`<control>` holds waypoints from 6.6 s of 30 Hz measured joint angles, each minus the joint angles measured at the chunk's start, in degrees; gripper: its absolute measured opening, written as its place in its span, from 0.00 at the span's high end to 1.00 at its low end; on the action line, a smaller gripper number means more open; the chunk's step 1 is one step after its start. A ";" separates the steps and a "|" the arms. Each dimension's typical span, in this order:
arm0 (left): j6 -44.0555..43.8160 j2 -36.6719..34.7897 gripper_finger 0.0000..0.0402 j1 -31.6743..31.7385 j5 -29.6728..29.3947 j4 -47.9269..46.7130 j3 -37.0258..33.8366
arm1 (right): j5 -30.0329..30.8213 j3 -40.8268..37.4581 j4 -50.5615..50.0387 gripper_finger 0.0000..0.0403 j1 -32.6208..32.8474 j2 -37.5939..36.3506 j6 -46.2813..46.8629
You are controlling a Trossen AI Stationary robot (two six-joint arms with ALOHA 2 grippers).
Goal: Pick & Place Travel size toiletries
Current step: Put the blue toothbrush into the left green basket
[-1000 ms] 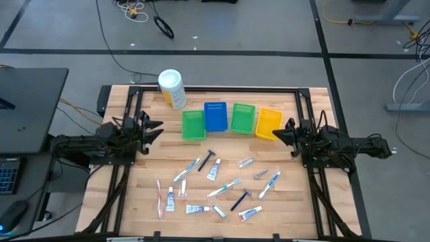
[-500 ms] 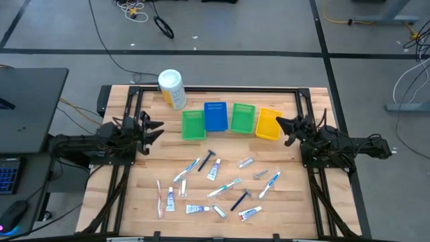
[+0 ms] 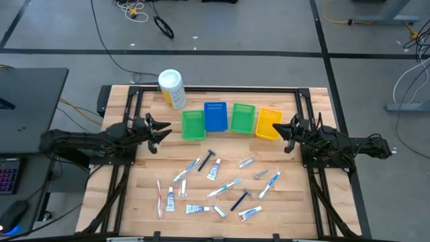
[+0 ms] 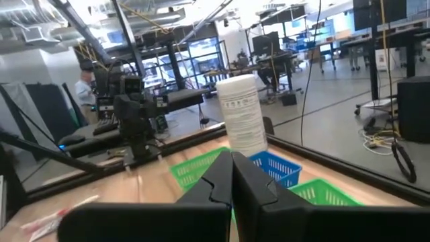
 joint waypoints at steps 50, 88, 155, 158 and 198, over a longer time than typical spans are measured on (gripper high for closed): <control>0.16 32.46 0.58 0.02 -1.05 0.04 17.01 | -11.87 0.00 26.95 0.96 0.00 18.76 -14.93; -8.18 32.46 0.58 -0.37 3.20 -0.37 17.31 | -19.99 22.28 24.26 0.75 0.00 59.39 -12.81; -15.07 77.29 0.93 -14.29 7.88 -30.72 39.63 | -19.49 29.70 23.04 0.75 -3.02 69.79 -9.71; -16.90 76.62 0.93 -14.29 7.81 -31.03 39.52 | -19.49 29.70 23.06 0.75 -3.02 69.79 -9.72; -21.06 68.78 0.89 9.91 -14.72 -16.95 39.52 | -19.49 29.70 23.18 0.75 -3.02 69.77 -9.80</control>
